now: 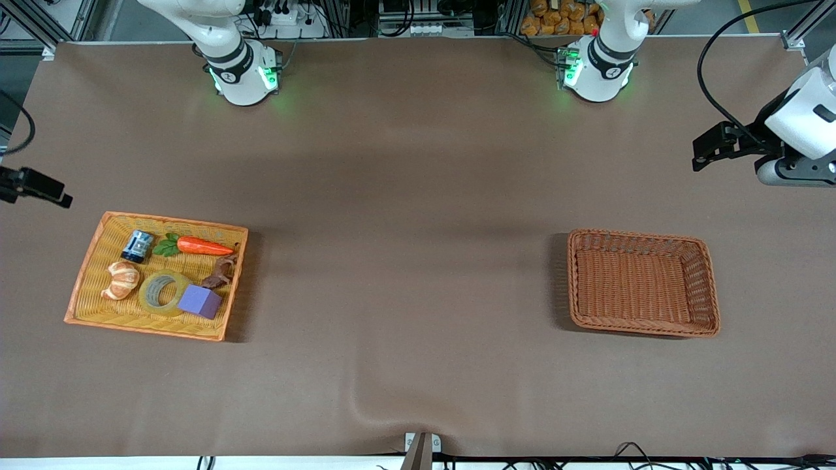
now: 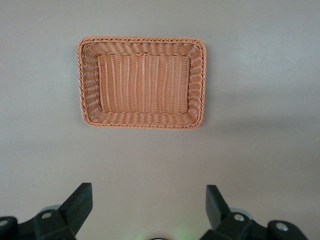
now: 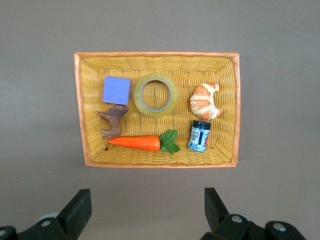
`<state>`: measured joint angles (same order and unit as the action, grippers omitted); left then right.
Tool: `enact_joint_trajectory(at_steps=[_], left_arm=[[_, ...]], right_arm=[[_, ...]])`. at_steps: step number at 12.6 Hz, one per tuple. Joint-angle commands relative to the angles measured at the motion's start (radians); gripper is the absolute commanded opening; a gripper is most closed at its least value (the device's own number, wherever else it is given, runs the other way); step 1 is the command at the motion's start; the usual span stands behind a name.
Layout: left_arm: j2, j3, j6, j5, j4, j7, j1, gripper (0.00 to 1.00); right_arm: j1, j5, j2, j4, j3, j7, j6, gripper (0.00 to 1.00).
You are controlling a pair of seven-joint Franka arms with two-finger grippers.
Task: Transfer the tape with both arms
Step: 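Reach the right gripper down to the tape roll and grasp it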
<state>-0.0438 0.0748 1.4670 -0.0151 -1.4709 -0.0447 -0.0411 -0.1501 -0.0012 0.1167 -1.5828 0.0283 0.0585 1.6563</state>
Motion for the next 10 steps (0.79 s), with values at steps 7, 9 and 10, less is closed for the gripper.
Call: enact_joint_trajectory(at_steps=[7, 9, 10], left_arm=[[-0.030, 0.003, -0.005, 0.017, 0.018, 0.005, -0.005, 1.00], [-0.034, 0.005, -0.004, 0.017, 0.017, 0.005, -0.005, 1.00], [-0.040, 0.006, -0.002, 0.017, 0.018, 0.005, -0.006, 1.00]], right_arm=[[-0.051, 0.004, 0.398, 0.032, -0.008, -0.008, 0.270, 1.00], [-0.068, 0.004, 0.464, 0.030, -0.010, -0.002, 0.331, 1.00], [-0.072, 0.004, 0.494, 0.030, -0.008, -0.002, 0.348, 1.00]])
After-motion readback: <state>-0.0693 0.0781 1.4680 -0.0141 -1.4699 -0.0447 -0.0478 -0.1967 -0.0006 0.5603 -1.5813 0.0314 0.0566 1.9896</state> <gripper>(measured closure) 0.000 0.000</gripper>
